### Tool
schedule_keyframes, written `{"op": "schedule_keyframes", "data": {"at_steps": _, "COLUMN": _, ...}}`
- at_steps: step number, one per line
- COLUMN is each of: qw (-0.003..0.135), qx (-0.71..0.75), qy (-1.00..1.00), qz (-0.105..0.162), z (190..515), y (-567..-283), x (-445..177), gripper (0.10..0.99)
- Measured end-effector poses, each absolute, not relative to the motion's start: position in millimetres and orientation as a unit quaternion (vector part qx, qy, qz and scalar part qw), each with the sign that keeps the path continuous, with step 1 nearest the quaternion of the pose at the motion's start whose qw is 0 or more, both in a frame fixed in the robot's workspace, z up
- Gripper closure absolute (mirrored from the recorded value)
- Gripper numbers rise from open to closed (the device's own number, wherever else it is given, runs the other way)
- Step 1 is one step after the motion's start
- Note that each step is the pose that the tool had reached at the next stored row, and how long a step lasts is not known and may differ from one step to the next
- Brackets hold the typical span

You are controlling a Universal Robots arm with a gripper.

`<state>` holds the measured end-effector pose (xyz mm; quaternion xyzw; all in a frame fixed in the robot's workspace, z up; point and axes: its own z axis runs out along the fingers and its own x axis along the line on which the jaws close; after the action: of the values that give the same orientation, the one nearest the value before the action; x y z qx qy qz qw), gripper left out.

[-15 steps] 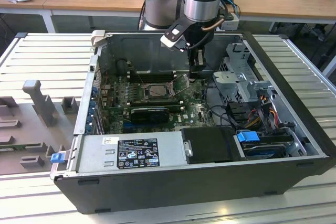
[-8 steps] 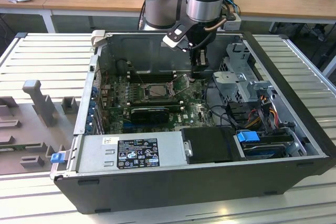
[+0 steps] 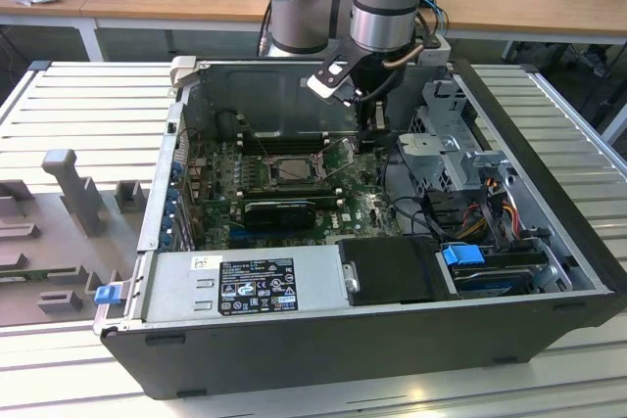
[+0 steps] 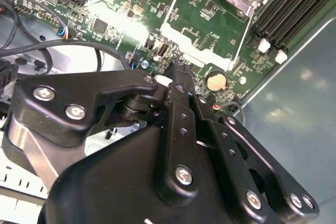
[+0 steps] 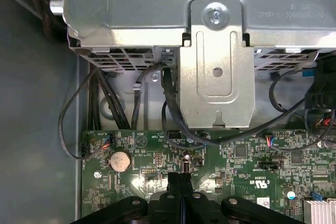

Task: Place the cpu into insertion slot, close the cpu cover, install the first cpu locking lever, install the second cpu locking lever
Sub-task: 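Close the cpu cover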

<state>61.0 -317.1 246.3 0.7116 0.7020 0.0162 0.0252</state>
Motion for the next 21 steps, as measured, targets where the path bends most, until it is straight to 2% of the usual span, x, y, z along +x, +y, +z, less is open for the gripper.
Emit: {"op": "schedule_keyframes", "data": {"at_steps": 21, "qw": 0.024, "qx": 0.710, "qy": 0.704, "qz": 0.015, "z": 243, "y": -317, "x": 39, "gripper": 0.980}}
